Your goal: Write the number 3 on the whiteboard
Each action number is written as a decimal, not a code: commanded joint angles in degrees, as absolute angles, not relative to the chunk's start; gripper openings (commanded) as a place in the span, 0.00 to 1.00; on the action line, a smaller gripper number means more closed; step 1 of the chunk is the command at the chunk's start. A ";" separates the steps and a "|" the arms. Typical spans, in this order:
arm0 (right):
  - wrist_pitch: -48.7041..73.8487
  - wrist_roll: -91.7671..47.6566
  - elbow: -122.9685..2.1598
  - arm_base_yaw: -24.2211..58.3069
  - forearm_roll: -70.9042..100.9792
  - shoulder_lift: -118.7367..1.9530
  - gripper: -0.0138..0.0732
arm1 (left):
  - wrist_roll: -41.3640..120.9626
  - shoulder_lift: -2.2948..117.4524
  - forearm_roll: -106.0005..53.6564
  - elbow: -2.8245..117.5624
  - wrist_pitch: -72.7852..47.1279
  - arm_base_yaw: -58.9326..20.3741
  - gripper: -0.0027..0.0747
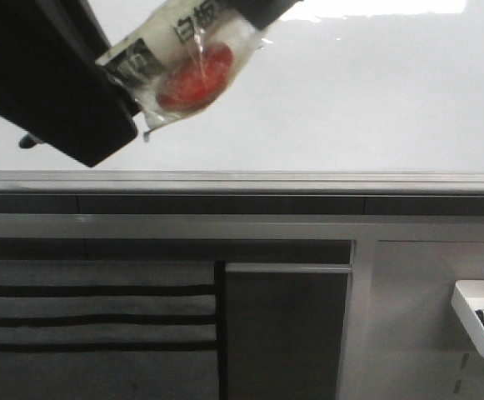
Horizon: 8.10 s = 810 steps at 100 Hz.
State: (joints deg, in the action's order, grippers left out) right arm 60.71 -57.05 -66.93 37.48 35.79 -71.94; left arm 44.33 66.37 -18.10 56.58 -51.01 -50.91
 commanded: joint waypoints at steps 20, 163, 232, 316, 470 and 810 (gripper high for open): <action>60.22 -57.69 -68.98 37.69 38.22 -70.79 0.15 | 44.20 64.97 -19.28 59.39 -47.53 -51.17 0.56; 43.67 -38.76 -63.07 18.36 36.84 -65.02 0.15 | 33.11 43.83 -19.22 49.32 -42.95 -28.40 0.56; 38.74 -26.65 -79.95 23.46 18.80 -82.94 0.15 | 33.11 43.83 -19.22 49.32 -42.95 -28.40 0.56; 37.08 -22.72 -79.13 21.20 15.63 -87.78 0.15 | 33.11 43.83 -19.22 49.32 -42.95 -28.40 0.56; 41.88 -46.09 -56.38 35.43 15.14 -59.75 0.15 | 37.75 45.59 -27.60 49.32 -43.09 -28.40 0.56; 42.01 -35.23 -55.77 22.64 14.21 -44.49 0.53 | 40.72 82.05 -42.95 51.50 -12.25 -12.55 0.42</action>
